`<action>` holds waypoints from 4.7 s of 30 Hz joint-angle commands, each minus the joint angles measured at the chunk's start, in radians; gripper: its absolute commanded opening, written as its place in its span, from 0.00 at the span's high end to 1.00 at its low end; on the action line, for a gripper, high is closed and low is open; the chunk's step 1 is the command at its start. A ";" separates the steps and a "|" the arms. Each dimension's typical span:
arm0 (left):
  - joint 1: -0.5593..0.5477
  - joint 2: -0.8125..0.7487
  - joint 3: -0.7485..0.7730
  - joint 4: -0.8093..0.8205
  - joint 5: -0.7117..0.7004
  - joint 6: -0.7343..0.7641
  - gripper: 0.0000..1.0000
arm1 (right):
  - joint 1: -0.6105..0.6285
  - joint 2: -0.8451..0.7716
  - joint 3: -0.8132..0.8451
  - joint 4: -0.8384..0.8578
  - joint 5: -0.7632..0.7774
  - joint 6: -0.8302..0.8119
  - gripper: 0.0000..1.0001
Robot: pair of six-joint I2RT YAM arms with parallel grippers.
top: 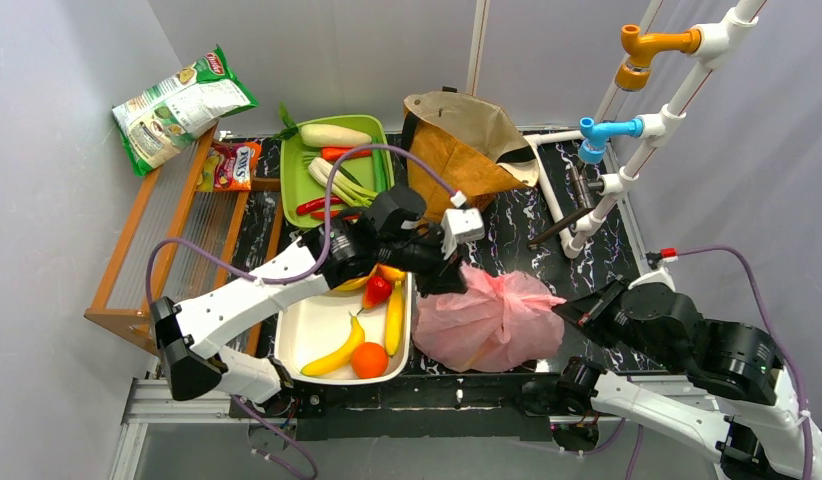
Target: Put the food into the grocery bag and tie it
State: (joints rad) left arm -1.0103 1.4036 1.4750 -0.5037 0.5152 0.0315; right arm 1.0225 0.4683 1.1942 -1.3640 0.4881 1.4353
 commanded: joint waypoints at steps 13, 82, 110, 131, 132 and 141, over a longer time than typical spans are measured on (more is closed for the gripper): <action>0.063 -0.323 -0.410 -0.183 -0.305 -0.145 1.00 | -0.004 -0.038 -0.143 -0.228 0.072 0.035 0.99; 0.095 -0.150 -0.255 -0.078 -0.471 -0.267 0.76 | -0.004 -0.052 -0.238 -0.166 0.031 0.076 0.63; 0.107 -0.268 0.004 -0.299 -0.982 -0.275 0.02 | -0.004 0.591 0.440 -0.031 0.035 -0.268 0.23; 0.299 0.475 0.907 -0.413 -0.912 -0.545 0.02 | -0.444 0.759 0.530 0.338 -0.221 -0.719 0.11; 0.306 0.515 0.962 -0.425 -0.908 -0.589 0.02 | -0.444 0.754 0.515 0.340 -0.234 -0.727 0.11; 0.369 0.663 0.987 -0.303 -0.878 -0.860 0.02 | -0.444 0.691 0.396 0.412 -0.365 -0.759 0.11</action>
State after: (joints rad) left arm -0.6731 2.0663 2.4321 -0.8349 -0.3496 -0.6758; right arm 0.5831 1.1736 1.6051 -1.0298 0.1864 0.7284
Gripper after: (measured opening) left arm 0.981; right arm 0.894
